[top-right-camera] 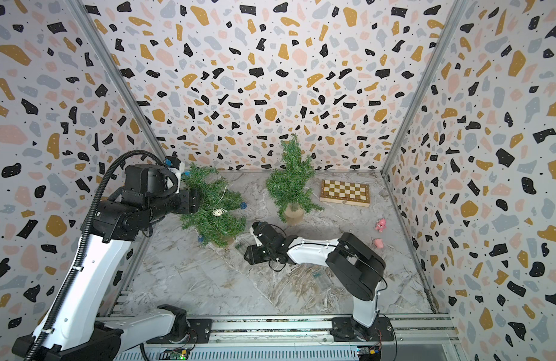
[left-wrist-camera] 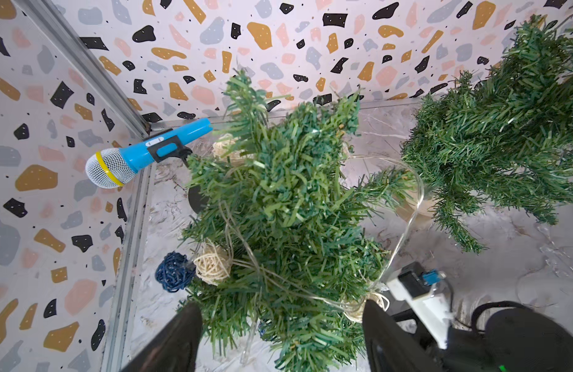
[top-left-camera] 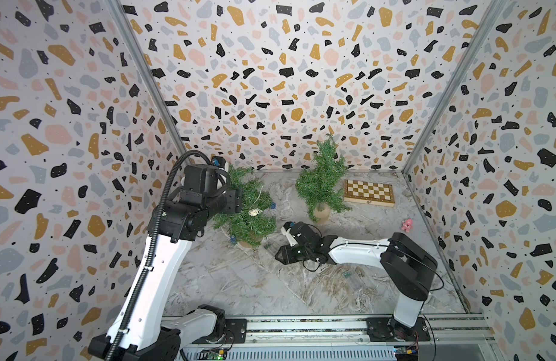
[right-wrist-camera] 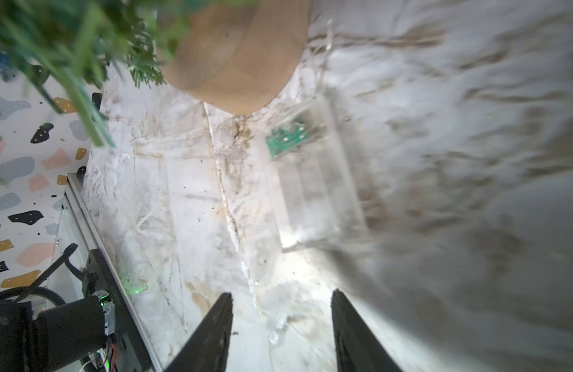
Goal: Wrap string light around the christmas tree
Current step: Pick up the light string from the center of the board.
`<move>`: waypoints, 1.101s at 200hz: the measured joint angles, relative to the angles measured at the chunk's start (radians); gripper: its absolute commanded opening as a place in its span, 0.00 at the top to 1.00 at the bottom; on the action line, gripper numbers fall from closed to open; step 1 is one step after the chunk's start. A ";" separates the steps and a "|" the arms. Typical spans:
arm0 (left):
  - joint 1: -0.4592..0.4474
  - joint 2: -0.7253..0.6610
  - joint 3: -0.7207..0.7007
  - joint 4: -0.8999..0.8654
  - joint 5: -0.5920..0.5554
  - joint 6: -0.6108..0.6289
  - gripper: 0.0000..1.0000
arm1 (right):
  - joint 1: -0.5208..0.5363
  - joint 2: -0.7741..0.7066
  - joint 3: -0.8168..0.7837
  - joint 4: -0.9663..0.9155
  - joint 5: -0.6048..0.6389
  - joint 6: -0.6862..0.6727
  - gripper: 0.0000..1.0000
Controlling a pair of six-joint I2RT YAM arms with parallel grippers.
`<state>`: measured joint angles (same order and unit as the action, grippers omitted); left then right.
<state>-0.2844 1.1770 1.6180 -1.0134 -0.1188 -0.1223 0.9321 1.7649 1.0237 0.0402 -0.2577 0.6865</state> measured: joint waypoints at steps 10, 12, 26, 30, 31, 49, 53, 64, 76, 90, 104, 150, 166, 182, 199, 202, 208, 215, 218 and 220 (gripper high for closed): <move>0.000 0.006 0.017 -0.010 0.000 -0.001 0.26 | -0.028 -0.053 -0.023 -0.016 0.004 -0.016 0.49; 0.000 0.008 0.021 -0.013 0.000 0.000 0.26 | -0.033 -0.062 -0.027 -0.019 0.006 -0.018 0.49; 0.000 0.025 0.060 -0.027 -0.006 0.000 0.27 | -0.070 -0.123 -0.043 -0.039 0.017 -0.039 0.49; 0.000 0.031 0.072 -0.030 -0.010 0.000 0.27 | -0.080 -0.138 -0.045 -0.046 0.022 -0.045 0.49; 0.000 0.032 0.075 -0.030 -0.011 0.000 0.27 | -0.081 -0.141 -0.045 -0.047 0.022 -0.046 0.49; -0.016 0.064 0.140 -0.046 -0.035 0.007 0.27 | -0.114 -0.197 -0.046 -0.067 0.037 -0.070 0.49; -0.023 0.072 0.155 -0.050 -0.043 0.008 0.27 | -0.123 -0.208 -0.046 -0.071 0.042 -0.074 0.49; -0.062 0.096 0.197 -0.061 -0.067 0.012 0.27 | -0.145 -0.236 -0.048 -0.079 0.045 -0.084 0.49; -0.125 0.129 0.248 -0.071 -0.085 0.017 0.27 | -0.175 -0.264 -0.052 -0.084 0.047 -0.092 0.49; -0.218 0.176 0.301 -0.070 -0.106 0.023 0.27 | -0.220 -0.298 -0.062 -0.093 0.048 -0.098 0.49; -0.301 0.223 0.325 -0.057 -0.117 0.026 0.27 | -0.275 -0.333 -0.067 -0.112 0.052 -0.105 0.49; -0.457 0.381 0.277 0.034 -0.077 0.021 0.26 | -0.501 -0.445 -0.068 -0.256 0.094 -0.139 0.45; -0.479 0.420 0.235 0.066 -0.051 0.022 0.26 | -0.594 -0.489 -0.086 -0.307 0.142 -0.158 0.41; -0.489 0.447 0.204 0.087 -0.027 0.029 0.24 | -0.699 -0.541 -0.124 -0.354 0.186 -0.172 0.37; -0.489 0.456 0.174 0.109 -0.011 0.037 0.22 | -0.808 -0.573 -0.149 -0.401 0.238 -0.182 0.32; -0.489 0.456 0.169 0.114 -0.010 0.040 0.22 | -0.826 -0.574 -0.151 -0.410 0.251 -0.182 0.32; -0.490 0.456 0.162 0.121 -0.008 0.044 0.21 | -0.849 -0.573 -0.152 -0.422 0.270 -0.183 0.31; -0.490 0.456 0.157 0.130 -0.003 0.049 0.21 | -0.867 -0.568 -0.153 -0.433 0.283 -0.182 0.31; -0.489 0.456 0.156 0.133 -0.002 0.053 0.20 | -0.874 -0.565 -0.153 -0.436 0.286 -0.182 0.31; -0.490 0.456 0.155 0.135 -0.002 0.053 0.20 | -0.879 -0.564 -0.154 -0.438 0.290 -0.180 0.31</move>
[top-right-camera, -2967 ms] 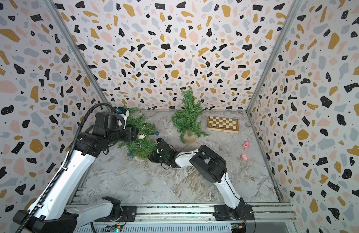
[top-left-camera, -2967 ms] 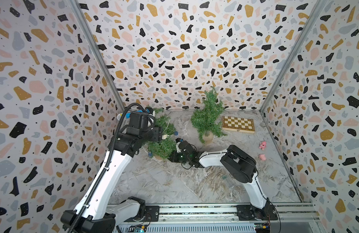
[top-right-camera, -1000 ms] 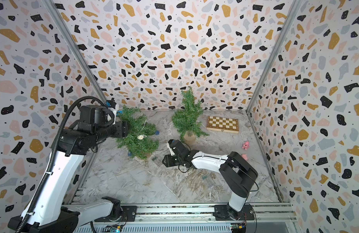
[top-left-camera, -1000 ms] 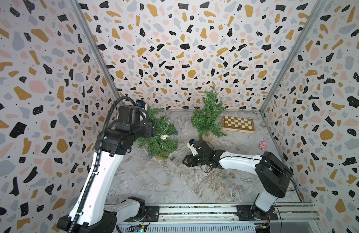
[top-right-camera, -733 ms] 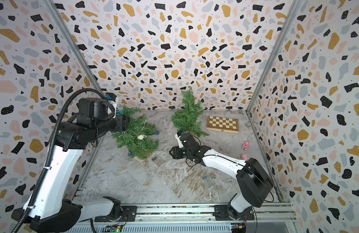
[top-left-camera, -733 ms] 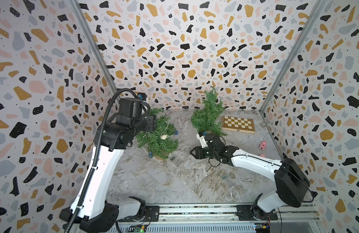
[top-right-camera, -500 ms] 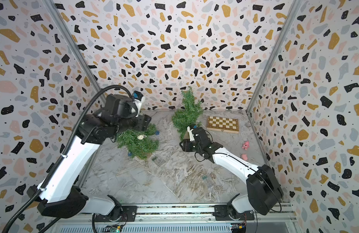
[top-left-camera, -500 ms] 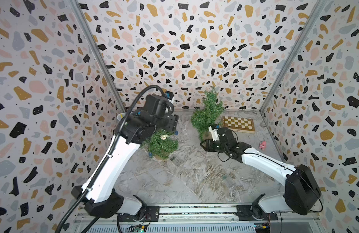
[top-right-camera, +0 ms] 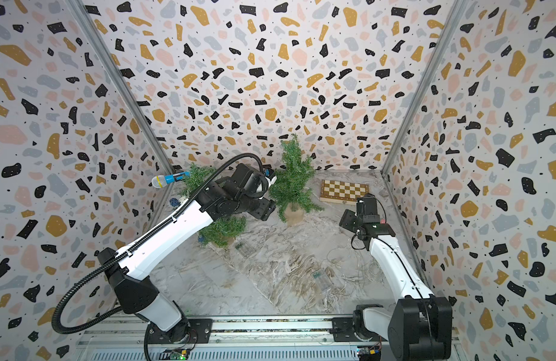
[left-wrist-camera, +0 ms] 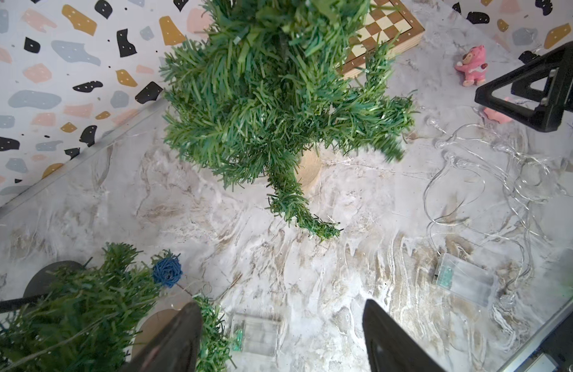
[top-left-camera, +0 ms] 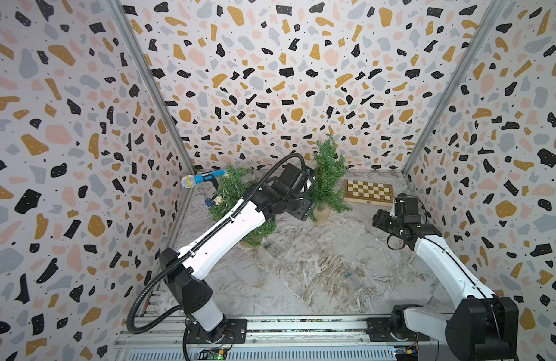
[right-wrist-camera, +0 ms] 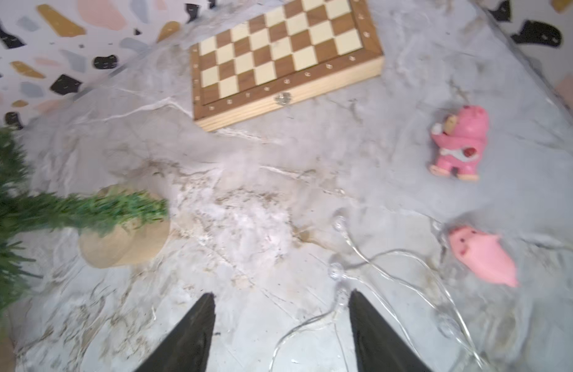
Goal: Wrap string light around the christmas tree
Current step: Pick up the light string from the center of the board.
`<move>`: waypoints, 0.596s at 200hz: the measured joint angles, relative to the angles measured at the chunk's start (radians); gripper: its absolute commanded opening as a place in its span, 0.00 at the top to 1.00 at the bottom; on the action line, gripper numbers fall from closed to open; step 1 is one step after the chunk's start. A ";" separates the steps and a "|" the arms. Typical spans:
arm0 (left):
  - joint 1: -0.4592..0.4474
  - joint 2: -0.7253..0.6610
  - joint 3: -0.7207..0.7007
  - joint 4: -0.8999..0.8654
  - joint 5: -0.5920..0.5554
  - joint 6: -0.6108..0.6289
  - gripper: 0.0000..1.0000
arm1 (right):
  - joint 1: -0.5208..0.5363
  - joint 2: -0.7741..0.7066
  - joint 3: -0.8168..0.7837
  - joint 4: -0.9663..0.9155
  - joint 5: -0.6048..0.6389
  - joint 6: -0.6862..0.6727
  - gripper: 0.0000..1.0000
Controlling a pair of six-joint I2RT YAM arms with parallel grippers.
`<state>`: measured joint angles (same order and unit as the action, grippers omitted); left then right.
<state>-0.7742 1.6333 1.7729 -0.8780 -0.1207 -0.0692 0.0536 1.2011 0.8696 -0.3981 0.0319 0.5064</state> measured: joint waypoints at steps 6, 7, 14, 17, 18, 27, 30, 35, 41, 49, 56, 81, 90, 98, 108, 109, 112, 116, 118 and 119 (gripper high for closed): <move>0.000 0.000 -0.002 0.007 0.001 0.004 0.20 | -0.017 0.009 -0.003 -0.004 0.005 0.003 0.31; 0.000 0.000 -0.002 0.008 0.001 0.005 0.20 | -0.020 0.011 -0.004 -0.005 0.006 0.005 0.31; 0.000 0.000 -0.005 0.016 0.002 0.006 0.19 | -0.040 0.023 -0.011 -0.009 0.002 0.010 0.32; 0.000 0.000 -0.006 0.020 0.002 0.007 0.19 | -0.047 0.027 -0.015 -0.010 0.001 0.014 0.33; 0.000 0.000 -0.007 0.021 0.003 0.007 0.19 | -0.049 0.028 -0.016 -0.010 0.000 0.014 0.33; 0.000 0.000 -0.016 0.034 0.003 0.006 0.17 | -0.067 0.039 -0.032 -0.018 -0.010 0.021 0.35; 0.000 0.000 -0.019 0.036 0.003 0.006 0.16 | -0.070 0.043 -0.038 -0.023 -0.011 0.023 0.35; 0.001 0.000 -0.027 0.043 0.005 0.006 0.16 | -0.073 0.048 -0.045 -0.031 -0.010 0.028 0.35; 0.001 -0.001 -0.039 0.050 0.005 0.005 0.16 | -0.069 0.056 -0.049 -0.050 -0.005 0.030 0.35; 0.005 -0.001 -0.052 0.053 0.007 0.003 0.15 | -0.045 0.067 -0.049 -0.075 0.005 0.032 0.34; 0.008 -0.001 -0.063 0.054 0.008 0.001 0.15 | -0.014 0.077 -0.048 -0.093 0.014 0.032 0.34; 0.032 -0.001 -0.076 0.054 0.021 -0.019 0.16 | 0.068 0.085 -0.047 -0.157 0.018 0.035 0.36; 0.048 -0.002 -0.076 0.057 0.033 -0.026 0.16 | 0.095 0.080 -0.047 -0.179 0.019 0.042 0.36; 0.063 -0.003 -0.076 0.059 0.041 -0.032 0.16 | 0.119 0.074 -0.047 -0.201 0.023 0.053 0.36; 0.076 -0.006 -0.076 0.061 0.056 -0.039 0.17 | 0.156 0.064 -0.049 -0.233 0.028 0.071 0.36; 0.077 -0.007 -0.076 0.062 0.057 -0.040 0.17 | 0.162 0.061 -0.050 -0.237 0.029 0.075 0.36; 0.082 -0.008 -0.076 0.063 0.061 -0.040 0.17 | 0.173 0.058 -0.051 -0.245 0.029 0.079 0.36; 0.087 -0.010 -0.077 0.064 0.065 -0.044 0.17 | 0.188 0.050 -0.054 -0.256 0.028 0.093 0.36; 0.089 -0.011 -0.076 0.064 0.067 -0.045 0.17 | 0.195 0.045 -0.056 -0.262 0.029 0.095 0.36; 0.090 -0.012 -0.076 0.065 0.068 -0.048 0.17 | 0.198 0.044 -0.057 -0.264 0.029 0.096 0.36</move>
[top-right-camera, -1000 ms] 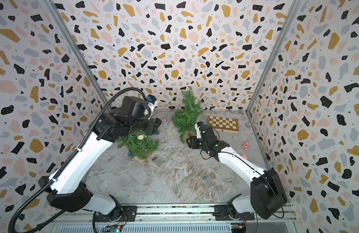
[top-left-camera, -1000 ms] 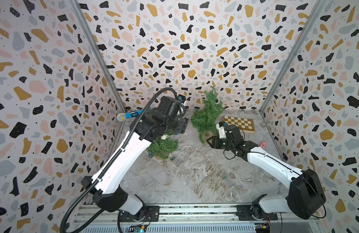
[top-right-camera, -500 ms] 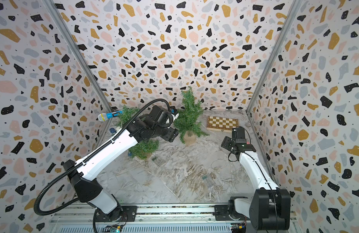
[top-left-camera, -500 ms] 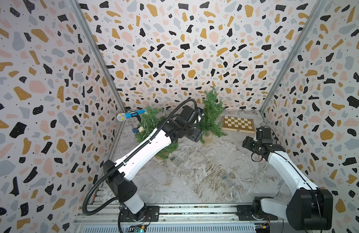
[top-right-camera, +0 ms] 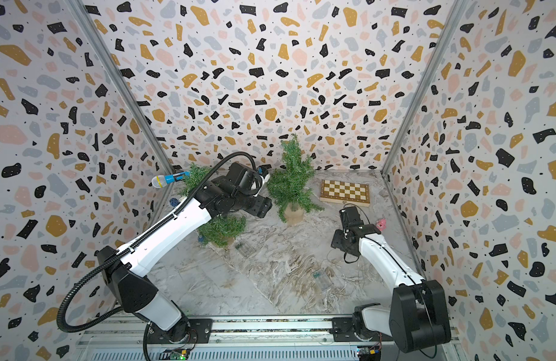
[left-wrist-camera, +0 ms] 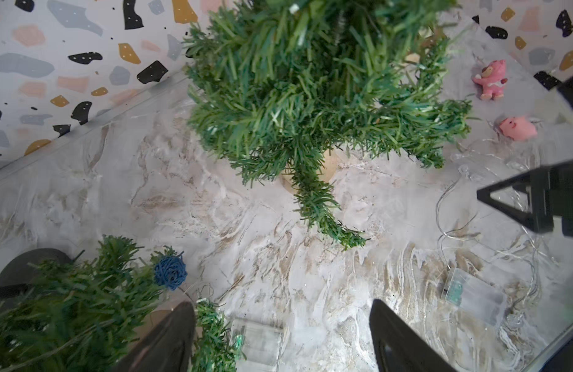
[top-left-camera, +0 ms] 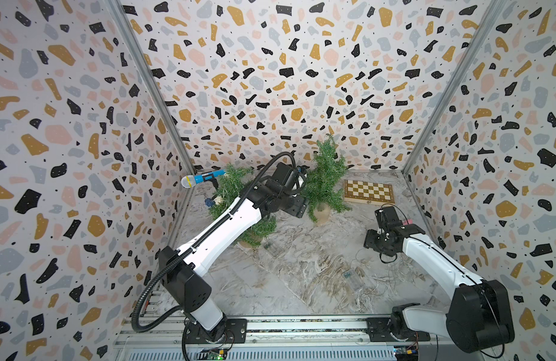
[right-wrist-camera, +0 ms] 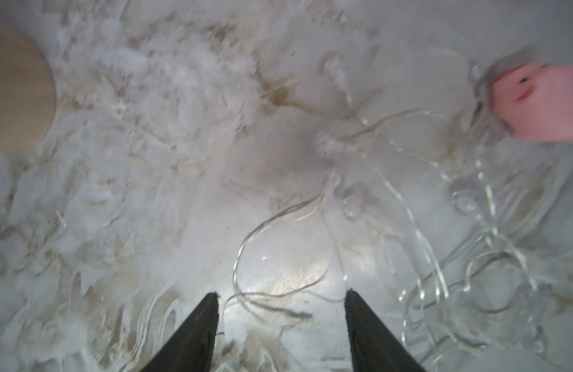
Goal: Wrap string light around the christmas tree
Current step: Pick up the light string from the center of the board.
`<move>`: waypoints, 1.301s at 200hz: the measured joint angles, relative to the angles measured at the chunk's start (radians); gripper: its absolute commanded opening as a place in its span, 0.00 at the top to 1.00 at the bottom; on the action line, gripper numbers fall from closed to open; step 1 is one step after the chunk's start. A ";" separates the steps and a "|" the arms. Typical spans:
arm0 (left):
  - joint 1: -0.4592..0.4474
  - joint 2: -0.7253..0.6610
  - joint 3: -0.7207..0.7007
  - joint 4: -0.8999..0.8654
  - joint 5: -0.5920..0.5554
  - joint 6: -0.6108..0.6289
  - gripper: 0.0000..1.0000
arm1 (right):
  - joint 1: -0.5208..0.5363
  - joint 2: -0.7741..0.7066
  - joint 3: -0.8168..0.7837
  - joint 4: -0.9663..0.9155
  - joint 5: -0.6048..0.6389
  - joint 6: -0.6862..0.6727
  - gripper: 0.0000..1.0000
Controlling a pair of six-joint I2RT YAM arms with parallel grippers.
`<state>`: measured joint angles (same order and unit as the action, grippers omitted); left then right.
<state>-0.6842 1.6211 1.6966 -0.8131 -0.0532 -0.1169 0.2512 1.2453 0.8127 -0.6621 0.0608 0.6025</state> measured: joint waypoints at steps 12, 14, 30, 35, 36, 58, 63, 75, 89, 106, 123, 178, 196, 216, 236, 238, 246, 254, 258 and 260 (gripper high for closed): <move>0.006 -0.005 0.000 0.005 0.012 -0.004 0.17 | 0.039 -0.029 -0.019 -0.035 -0.005 0.030 0.36; 0.006 -0.005 0.000 0.005 0.014 -0.005 0.17 | 0.043 -0.034 -0.023 -0.041 -0.006 0.034 0.36; 0.004 -0.007 0.000 0.009 0.036 -0.010 0.17 | 0.056 -0.059 -0.045 -0.102 -0.010 0.061 0.35; 0.004 -0.007 0.000 0.009 0.042 -0.010 0.17 | 0.056 -0.061 -0.047 -0.123 -0.009 0.067 0.35; 0.004 -0.007 0.000 0.008 0.045 -0.011 0.17 | 0.056 -0.061 -0.048 -0.128 -0.009 0.068 0.35; 0.004 -0.007 0.000 0.009 0.067 -0.012 0.17 | 0.056 -0.063 -0.065 -0.187 -0.018 0.080 0.34; 0.004 -0.007 0.000 0.009 0.072 -0.014 0.17 | 0.056 -0.065 -0.072 -0.193 -0.024 0.081 0.35; 0.005 -0.007 0.000 0.009 0.079 -0.016 0.17 | 0.056 -0.069 -0.093 -0.209 -0.044 0.082 0.36; 0.007 -0.007 0.000 0.010 0.092 -0.019 0.18 | 0.058 -0.065 -0.117 -0.217 -0.069 0.079 0.42; 0.010 -0.007 0.000 0.011 0.105 -0.025 0.18 | 0.062 -0.048 -0.134 -0.221 -0.077 0.068 0.53; 0.015 -0.007 0.000 0.014 0.116 -0.027 0.18 | 0.064 -0.034 -0.134 -0.211 -0.080 0.056 0.78; 0.029 -0.007 0.006 0.007 0.123 -0.034 0.19 | 0.064 -0.018 0.033 -0.233 -0.148 -0.026 1.00; 0.048 -0.007 0.034 -0.002 0.132 -0.045 0.20 | 0.064 -0.006 0.243 -0.260 -0.189 -0.069 1.00; 0.068 -0.007 0.080 -0.008 0.143 -0.061 0.22 | 0.055 0.021 0.489 -0.262 -0.233 -0.105 1.00; 0.079 -0.013 0.097 -0.005 0.151 -0.079 0.23 | 0.031 0.034 0.648 -0.252 -0.312 -0.125 1.00; 0.079 -0.014 0.097 -0.005 0.152 -0.080 0.23 | 0.028 0.035 0.659 -0.252 -0.321 -0.126 1.00; 0.079 -0.017 0.097 -0.006 0.159 -0.086 0.23 | 0.017 0.039 0.697 -0.248 -0.352 -0.130 1.00; 0.078 -0.020 0.097 -0.008 0.167 -0.090 0.23 | 0.008 0.045 0.728 -0.242 -0.381 -0.132 1.00; 0.077 -0.021 0.097 -0.009 0.170 -0.091 0.24 | 0.005 0.049 0.741 -0.238 -0.395 -0.132 1.00; 0.077 -0.022 0.097 -0.010 0.172 -0.092 0.24 | 0.004 0.051 0.747 -0.236 -0.401 -0.132 1.00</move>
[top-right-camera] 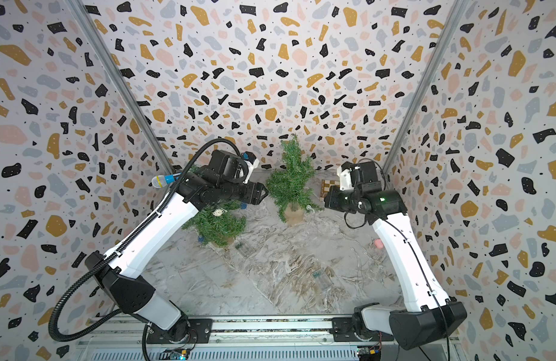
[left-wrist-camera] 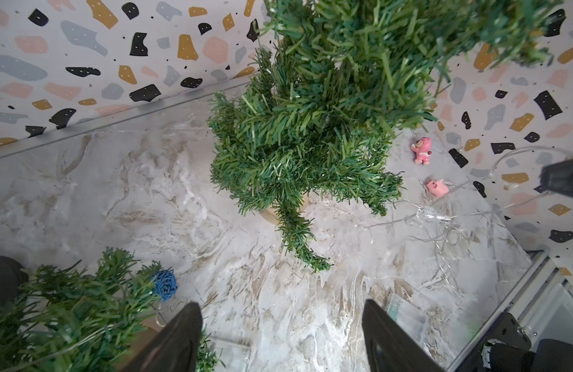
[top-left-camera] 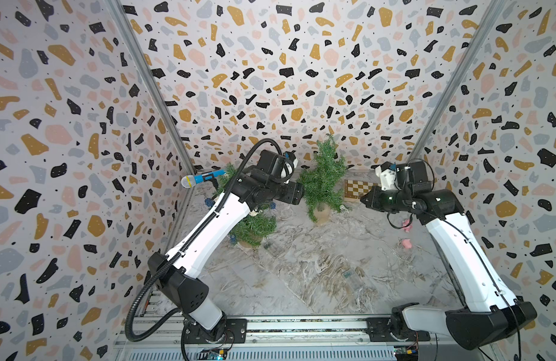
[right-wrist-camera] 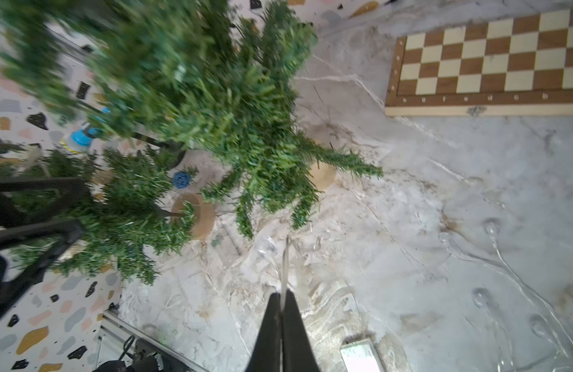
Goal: Wrap string light around the christmas tree
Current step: Pick up the light string from the center of the board, then place the light string at the center of the board.
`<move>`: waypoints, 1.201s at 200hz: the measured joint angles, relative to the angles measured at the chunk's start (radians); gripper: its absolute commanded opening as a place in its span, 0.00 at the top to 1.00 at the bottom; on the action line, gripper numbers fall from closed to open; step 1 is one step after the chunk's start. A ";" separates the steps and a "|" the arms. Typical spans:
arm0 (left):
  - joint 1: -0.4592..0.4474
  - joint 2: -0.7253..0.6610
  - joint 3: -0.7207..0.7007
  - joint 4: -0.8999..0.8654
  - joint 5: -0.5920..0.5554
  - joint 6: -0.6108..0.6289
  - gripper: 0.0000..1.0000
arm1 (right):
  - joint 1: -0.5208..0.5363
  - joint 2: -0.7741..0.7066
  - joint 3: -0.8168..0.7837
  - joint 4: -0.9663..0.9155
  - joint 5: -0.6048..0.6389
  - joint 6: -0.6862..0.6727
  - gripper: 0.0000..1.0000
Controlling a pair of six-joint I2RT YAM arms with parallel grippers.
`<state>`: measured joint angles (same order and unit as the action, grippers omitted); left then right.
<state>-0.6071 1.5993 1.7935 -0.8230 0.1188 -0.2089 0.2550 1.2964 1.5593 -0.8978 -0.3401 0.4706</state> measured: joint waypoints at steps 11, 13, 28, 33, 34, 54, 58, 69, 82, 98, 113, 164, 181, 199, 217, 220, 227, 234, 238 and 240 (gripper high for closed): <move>-0.003 -0.003 0.000 -0.004 0.008 -0.004 0.24 | -0.007 0.010 0.019 0.018 -0.035 0.002 1.00; -0.005 -0.004 0.000 -0.005 0.009 -0.005 0.24 | -0.007 0.012 0.020 0.023 -0.042 0.003 1.00; -0.008 -0.010 -0.001 -0.011 0.025 -0.008 0.24 | -0.007 0.024 0.017 0.057 -0.102 0.016 1.00; -0.010 -0.015 -0.003 -0.011 0.034 -0.010 0.24 | -0.007 0.027 0.011 0.071 -0.122 0.020 1.00; -0.010 -0.015 -0.004 -0.011 0.034 -0.010 0.24 | -0.007 0.027 0.010 0.071 -0.124 0.021 1.00; -0.025 -0.042 -0.031 -0.009 0.056 -0.013 0.24 | 0.000 0.031 -0.032 0.106 -0.172 0.034 1.00; -0.029 -0.047 -0.037 -0.009 0.058 -0.014 0.24 | 0.004 0.028 -0.046 0.113 -0.178 0.037 1.00; -0.035 -0.056 -0.049 -0.010 0.061 -0.016 0.24 | 0.017 0.016 -0.100 0.134 -0.190 0.049 1.00; -0.042 -0.056 -0.055 -0.010 0.062 -0.019 0.24 | 0.050 -0.007 -0.183 0.161 -0.199 0.077 1.00; -0.044 -0.052 -0.055 -0.008 0.061 -0.021 0.24 | 0.113 -0.050 -0.317 0.215 -0.209 0.129 1.00; -0.044 -0.049 -0.055 -0.004 0.061 -0.023 0.25 | 0.179 -0.082 -0.438 0.256 -0.213 0.171 0.92; -0.044 -0.033 -0.060 0.016 0.064 -0.024 0.25 | 0.160 -0.073 -0.580 0.269 -0.220 0.175 0.44; -0.044 -0.033 -0.070 0.021 0.064 -0.021 0.25 | 0.058 -0.069 -0.560 0.232 -0.223 0.134 0.40; -0.044 -0.033 -0.079 0.024 0.063 -0.014 0.24 | -0.064 -0.057 -0.525 0.173 -0.179 0.091 0.37; -0.044 -0.032 -0.082 0.024 0.063 -0.006 0.24 | -0.184 -0.056 -0.519 0.148 -0.100 0.074 0.34; -0.044 -0.032 -0.082 0.024 0.064 -0.004 0.24 | -0.204 -0.056 -0.520 0.145 -0.083 0.074 0.34; -0.044 -0.032 -0.082 0.025 0.064 0.001 0.24 | -0.244 -0.056 -0.524 0.144 -0.043 0.076 0.33; -0.044 -0.032 -0.082 0.024 0.064 0.006 0.24 | -0.281 -0.057 -0.533 0.148 0.000 0.084 0.32; -0.044 -0.032 -0.083 0.025 0.064 0.008 0.24 | -0.297 -0.059 -0.541 0.152 0.026 0.089 0.30; -0.044 -0.032 -0.083 0.026 0.064 0.009 0.24 | -0.305 -0.061 -0.547 0.156 0.041 0.092 0.30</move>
<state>-0.6510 1.5673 1.7103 -0.7975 0.1829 -0.1997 -0.0502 1.2358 1.0122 -0.7414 -0.2993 0.5621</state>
